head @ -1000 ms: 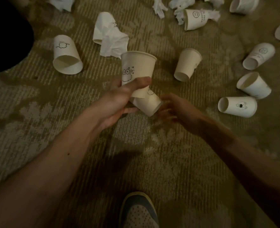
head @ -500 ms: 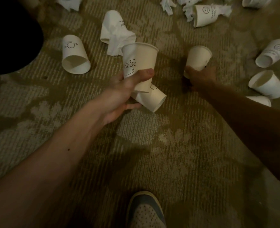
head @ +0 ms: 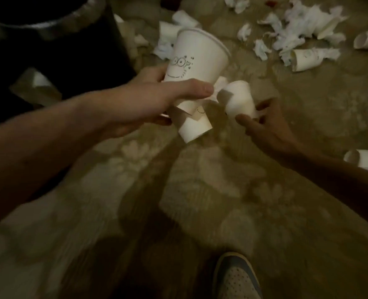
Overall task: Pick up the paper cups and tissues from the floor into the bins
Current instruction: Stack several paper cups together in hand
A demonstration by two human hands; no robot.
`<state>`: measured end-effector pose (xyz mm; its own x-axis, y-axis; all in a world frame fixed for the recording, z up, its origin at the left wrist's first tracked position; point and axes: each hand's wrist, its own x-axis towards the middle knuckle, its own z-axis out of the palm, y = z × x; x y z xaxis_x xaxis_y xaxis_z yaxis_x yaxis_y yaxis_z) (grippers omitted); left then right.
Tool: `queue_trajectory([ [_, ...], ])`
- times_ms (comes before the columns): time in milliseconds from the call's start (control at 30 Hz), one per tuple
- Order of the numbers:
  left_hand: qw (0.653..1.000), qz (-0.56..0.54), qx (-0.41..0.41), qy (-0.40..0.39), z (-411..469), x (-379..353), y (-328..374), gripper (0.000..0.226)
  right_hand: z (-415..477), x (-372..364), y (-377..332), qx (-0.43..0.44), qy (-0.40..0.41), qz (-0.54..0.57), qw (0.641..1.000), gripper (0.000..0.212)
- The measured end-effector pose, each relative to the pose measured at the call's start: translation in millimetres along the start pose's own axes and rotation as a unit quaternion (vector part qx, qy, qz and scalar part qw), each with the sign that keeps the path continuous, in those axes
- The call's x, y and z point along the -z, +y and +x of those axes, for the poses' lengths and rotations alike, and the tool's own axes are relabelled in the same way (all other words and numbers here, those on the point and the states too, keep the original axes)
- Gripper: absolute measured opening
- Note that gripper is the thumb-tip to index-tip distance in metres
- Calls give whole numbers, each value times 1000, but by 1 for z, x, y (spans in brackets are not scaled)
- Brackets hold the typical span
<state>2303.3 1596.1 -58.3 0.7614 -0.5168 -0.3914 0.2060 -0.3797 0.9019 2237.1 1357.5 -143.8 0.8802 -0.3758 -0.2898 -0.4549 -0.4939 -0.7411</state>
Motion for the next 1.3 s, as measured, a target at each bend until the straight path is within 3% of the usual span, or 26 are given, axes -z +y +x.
queue_trajectory([
  [167,993,87,-47,68,-82,73,36,43,-32,-21,-88,99,-76,76,989,25],
  [400,957,139,-49,249,-228,204,69,50,-76,-88,-269,304,-169,40,937,22],
  [533,930,138,-59,335,-290,245,76,59,-104,-124,-346,377,-216,-37,900,49],
  [633,908,102,-59,401,-318,271,72,52,-124,-150,-384,416,-216,-77,880,59],
  [800,889,23,-32,457,-351,299,43,41,-154,-198,-412,476,-160,-181,846,41],
  [1000,886,1,-40,462,-354,310,25,38,-145,-214,-411,523,-85,-277,802,39],
  [1300,895,-3,-36,444,-348,315,5,58,-121,-238,-413,516,-78,-348,779,40],
])
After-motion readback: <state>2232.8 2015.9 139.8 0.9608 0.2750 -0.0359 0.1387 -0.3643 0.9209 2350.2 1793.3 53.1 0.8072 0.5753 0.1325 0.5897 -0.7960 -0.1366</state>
